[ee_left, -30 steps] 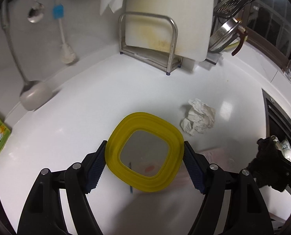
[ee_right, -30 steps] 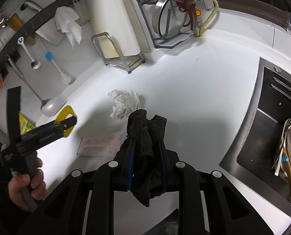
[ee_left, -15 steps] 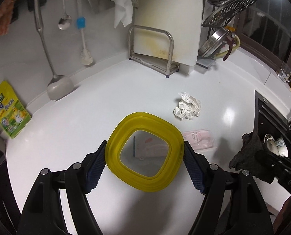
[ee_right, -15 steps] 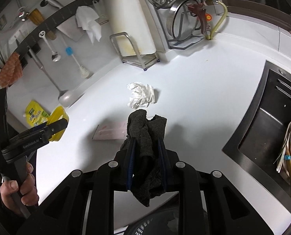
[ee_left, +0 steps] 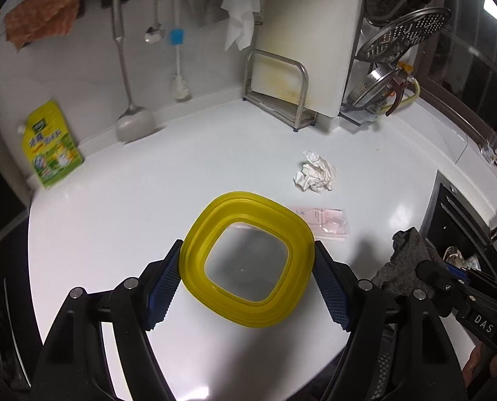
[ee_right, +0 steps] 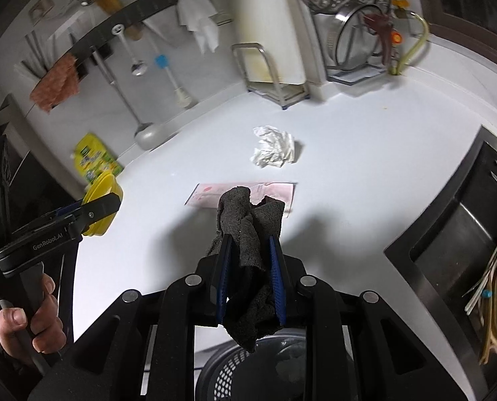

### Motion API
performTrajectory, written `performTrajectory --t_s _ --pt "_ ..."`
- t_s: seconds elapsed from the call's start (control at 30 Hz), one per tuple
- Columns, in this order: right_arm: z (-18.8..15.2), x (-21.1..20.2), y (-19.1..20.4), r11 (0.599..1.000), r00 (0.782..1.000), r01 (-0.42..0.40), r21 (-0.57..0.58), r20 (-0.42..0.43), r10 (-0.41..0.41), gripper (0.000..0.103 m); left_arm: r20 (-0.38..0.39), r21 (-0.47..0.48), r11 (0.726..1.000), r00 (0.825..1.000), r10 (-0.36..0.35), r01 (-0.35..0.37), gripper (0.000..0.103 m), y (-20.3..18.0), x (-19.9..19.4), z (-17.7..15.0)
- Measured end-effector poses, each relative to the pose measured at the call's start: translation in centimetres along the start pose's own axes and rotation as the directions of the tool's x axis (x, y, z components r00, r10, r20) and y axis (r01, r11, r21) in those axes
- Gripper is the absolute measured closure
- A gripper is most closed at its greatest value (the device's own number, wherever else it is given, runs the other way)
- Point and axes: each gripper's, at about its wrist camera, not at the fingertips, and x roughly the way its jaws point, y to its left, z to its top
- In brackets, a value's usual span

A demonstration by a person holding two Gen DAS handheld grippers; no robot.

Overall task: Collect trash
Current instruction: 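Carry the yellow lid and grey cloth over the wastebasket with both tools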

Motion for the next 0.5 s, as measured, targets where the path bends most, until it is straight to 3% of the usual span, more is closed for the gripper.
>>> performTrajectory --t_s 0.5 --pt "-3.3 -3.9 -1.2 0.996 0.997 -0.058 -0.074 -0.055 0.054 0.081 -0.023 -0.064 0.997 0.999 0.048 -0.050 0.030 -2.8 -3.9 -5.4"
